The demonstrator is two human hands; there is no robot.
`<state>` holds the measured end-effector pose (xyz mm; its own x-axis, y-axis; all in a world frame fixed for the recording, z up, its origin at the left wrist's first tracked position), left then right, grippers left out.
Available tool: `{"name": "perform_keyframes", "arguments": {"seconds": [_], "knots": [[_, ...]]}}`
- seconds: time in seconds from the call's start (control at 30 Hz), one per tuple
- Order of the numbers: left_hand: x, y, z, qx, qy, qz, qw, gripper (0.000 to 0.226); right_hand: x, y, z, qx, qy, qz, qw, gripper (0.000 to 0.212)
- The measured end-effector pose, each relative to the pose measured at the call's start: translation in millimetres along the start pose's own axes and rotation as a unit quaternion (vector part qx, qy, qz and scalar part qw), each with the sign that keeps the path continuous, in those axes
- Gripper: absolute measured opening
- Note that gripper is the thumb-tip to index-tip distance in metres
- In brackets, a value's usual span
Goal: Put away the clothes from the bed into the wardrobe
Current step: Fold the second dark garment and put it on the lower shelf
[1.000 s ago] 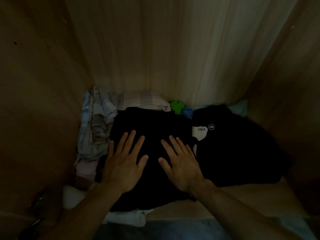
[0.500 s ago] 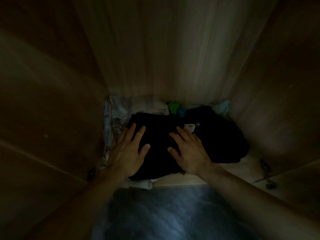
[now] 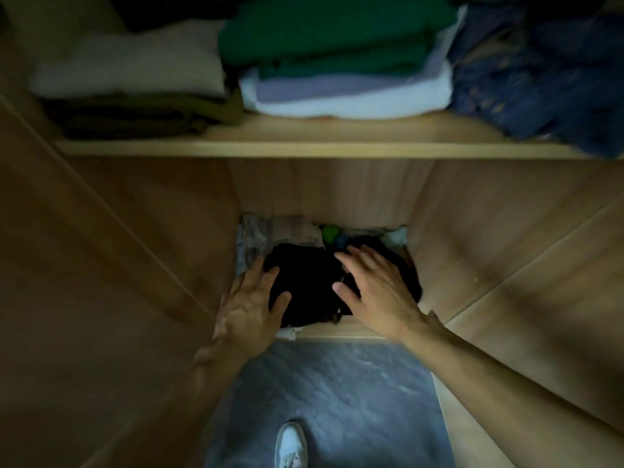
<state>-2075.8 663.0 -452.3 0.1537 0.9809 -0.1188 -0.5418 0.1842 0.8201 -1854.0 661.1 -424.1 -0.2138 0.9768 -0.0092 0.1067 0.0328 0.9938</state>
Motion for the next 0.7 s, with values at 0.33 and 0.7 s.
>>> {"name": "perform_keyframes", "arguments": {"seconds": [0.33,0.7], "knots": [[-166,151,110,-0.04,0.024,0.073,0.996,0.066,-112,177,-64,-0.008,0.013,0.026,1.0,0.066],[-280,225,140,-0.077,-0.033,0.118,0.99,0.05,-216,279,-131,0.016,-0.019,0.091,0.996,0.076]]}}
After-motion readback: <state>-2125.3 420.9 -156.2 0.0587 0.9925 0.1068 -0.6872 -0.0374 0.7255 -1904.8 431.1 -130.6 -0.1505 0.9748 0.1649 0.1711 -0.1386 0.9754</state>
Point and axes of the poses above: each hand's wrist, its own x-axis towards the middle knuckle, its own y-axis out of the back of the hand, z = x × y, the point moved 5 cm from there along x, towards the middle knuckle, and after that the axes turned 14 degrees about -x, right-handed, at the moved point
